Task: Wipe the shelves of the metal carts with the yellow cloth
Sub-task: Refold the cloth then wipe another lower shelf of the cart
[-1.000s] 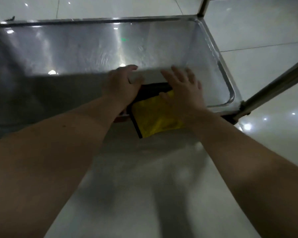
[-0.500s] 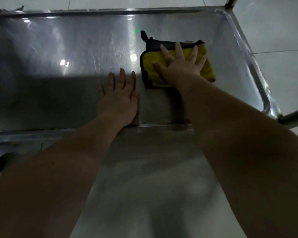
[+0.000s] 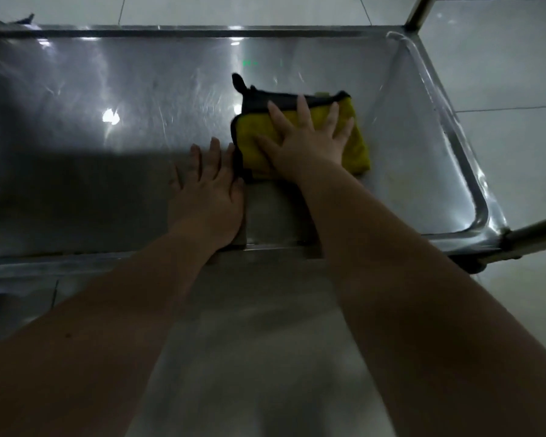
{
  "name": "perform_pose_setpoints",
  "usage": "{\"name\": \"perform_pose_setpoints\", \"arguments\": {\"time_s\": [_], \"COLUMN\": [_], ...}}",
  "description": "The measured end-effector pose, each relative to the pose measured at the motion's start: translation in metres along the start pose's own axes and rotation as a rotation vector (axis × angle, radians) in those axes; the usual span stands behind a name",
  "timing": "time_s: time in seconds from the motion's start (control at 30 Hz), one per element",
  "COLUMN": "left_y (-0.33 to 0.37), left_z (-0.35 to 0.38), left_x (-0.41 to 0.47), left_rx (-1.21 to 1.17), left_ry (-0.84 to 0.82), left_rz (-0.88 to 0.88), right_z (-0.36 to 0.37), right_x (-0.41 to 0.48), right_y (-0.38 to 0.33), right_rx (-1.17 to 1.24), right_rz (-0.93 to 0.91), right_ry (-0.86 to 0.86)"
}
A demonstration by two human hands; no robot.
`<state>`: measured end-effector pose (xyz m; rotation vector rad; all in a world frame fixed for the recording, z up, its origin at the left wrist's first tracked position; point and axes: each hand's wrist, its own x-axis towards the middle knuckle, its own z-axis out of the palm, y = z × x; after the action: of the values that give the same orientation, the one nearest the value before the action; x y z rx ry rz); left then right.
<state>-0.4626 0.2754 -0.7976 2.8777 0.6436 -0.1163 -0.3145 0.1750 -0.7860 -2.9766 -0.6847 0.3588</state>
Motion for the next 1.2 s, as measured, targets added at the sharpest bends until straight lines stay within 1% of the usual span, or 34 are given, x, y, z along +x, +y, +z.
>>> {"name": "perform_pose_setpoints", "arguments": {"time_s": [0.1,0.13,0.2,0.23,0.27,0.33,0.37,0.43,0.5,0.57,0.6,0.67,0.7,0.73,0.8,0.83,0.87,0.9,0.93,0.97,1.03,1.07,1.1,1.13,1.17,1.2], "left_y": [0.000,0.000,-0.001,-0.001,-0.001,0.000,0.001,0.001,-0.001,-0.004,-0.006,-0.006,-0.005,-0.003,0.003,0.007,0.011,0.014,0.016,0.017,0.013,0.010,0.007,0.006,0.007,0.009], "left_z": [-0.003,-0.004,-0.005,-0.005,-0.004,-0.002,-0.001,0.000,0.000,-0.001,-0.001,0.000,0.001,0.002,0.003,0.004,0.004,0.005,0.006,0.007,0.008,0.008,0.007,0.007,0.006,0.006], "left_x": [0.000,-0.001,-0.001,-0.002,-0.002,-0.002,-0.002,0.000,0.001,0.002,0.001,-0.001,-0.002,-0.003,-0.004,-0.004,-0.005,-0.006,-0.007,-0.008,-0.010,-0.011,-0.013,-0.015,-0.017,-0.018], "left_rx": [0.006,0.006,0.001,-0.003,-0.006,-0.008,-0.007,-0.008,-0.017,-0.021,-0.025,-0.043,-0.055,-0.064,-0.060,-0.052,-0.049,-0.051,-0.057,-0.062,-0.059,-0.056,-0.057,-0.060,-0.063,-0.068], "left_ry": [-0.004,-0.002,-0.005,-0.013,-0.019,-0.017,-0.015,-0.014,-0.019,-0.007,0.001,0.017,0.026,0.030,0.019,0.011,0.006,0.005,0.006,0.009,0.014,0.011,0.008,0.013,0.023,0.030], "left_rz": [-0.014,-0.011,-0.007,-0.009,-0.012,-0.012,-0.010,-0.009,-0.011,-0.015,-0.017,-0.020,-0.021,-0.021,-0.020,-0.020,-0.019,-0.016,-0.013,-0.011,-0.005,-0.003,-0.003,-0.004,-0.005,-0.009], "right_z": [-0.006,-0.006,-0.012,-0.017,-0.023,-0.035,-0.037,-0.034,-0.022,-0.002,0.006,0.009,0.006,0.002,-0.008,-0.010,-0.009,-0.005,0.000,0.006,0.019,0.022,0.020,0.016,0.012,0.006], "right_x": [0.031,0.034,0.032,0.030,0.029,0.024,0.020,0.013,0.002,-0.022,-0.038,-0.061,-0.067,-0.071,-0.078,-0.083,-0.087,-0.090,-0.094,-0.099,-0.115,-0.121,-0.124,-0.124,-0.124,-0.126], "right_y": [-0.019,-0.015,0.017,0.043,0.074,0.129,0.144,0.134,0.088,0.039,0.025,0.039,0.062,0.091,0.143,0.155,0.153,0.138,0.113,0.083,0.035,0.030,0.039,0.061,0.090,0.120], "right_rx": [-0.006,-0.017,-0.041,-0.044,-0.043,-0.020,-0.013,-0.003,0.033,0.004,-0.021,-0.072,-0.075,-0.064,-0.001,0.021,0.026,0.036,0.056,0.055,-0.006,-0.029,-0.043,-0.046,-0.031,-0.010], "right_rz": [0.008,-0.012,-0.035,-0.001,0.071,0.259,0.329,0.370,0.281,0.081,-0.020,-0.136,-0.127,-0.066,0.166,0.287,0.383,0.439,0.439,0.373,0.136,0.032,-0.037,-0.054,-0.021,0.052], "right_ry": [-0.029,-0.030,-0.016,-0.015,-0.024,-0.039,-0.028,-0.004,-0.019,-0.008,-0.005,-0.009,-0.005,-0.011,-0.032,-0.019,-0.008,-0.006,-0.017,-0.030,-0.023,-0.024,-0.025,-0.015,-0.003,-0.006]}}
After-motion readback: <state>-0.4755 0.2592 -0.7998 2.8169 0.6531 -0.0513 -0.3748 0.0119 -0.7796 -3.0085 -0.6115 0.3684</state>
